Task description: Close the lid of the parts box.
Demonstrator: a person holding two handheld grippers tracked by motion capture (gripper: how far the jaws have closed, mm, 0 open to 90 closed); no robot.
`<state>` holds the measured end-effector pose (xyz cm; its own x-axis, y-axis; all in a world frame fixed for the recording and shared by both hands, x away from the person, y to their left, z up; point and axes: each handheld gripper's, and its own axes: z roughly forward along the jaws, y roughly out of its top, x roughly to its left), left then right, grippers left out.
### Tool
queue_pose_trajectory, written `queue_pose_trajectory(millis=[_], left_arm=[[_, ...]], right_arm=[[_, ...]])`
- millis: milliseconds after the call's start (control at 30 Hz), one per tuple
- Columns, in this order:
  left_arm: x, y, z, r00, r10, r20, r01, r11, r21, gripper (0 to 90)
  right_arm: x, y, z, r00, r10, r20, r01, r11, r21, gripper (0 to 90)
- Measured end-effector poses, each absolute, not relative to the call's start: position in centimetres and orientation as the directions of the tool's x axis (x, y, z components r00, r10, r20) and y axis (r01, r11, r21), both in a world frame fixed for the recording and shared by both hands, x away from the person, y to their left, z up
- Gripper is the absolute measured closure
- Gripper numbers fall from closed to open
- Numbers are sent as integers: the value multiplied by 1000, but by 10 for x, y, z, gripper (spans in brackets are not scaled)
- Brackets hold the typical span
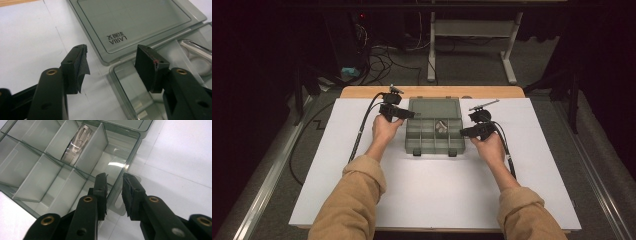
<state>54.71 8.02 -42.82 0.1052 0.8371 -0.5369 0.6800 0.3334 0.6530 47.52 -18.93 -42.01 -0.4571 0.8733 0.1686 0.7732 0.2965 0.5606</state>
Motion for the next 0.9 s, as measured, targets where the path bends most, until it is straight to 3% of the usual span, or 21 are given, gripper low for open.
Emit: queue_pose_trajectory(millis=[533,900], left_arm=[[575,77,-442,25,780,-625,731,412,544,492],[580,78,-450,-4,762,-648,749,431,503,454]], right_arm=[[476,-189,-419,-468,870,159,774,316,549,747],[477,-190,-419,-467,868,170,776,309,550,748]])
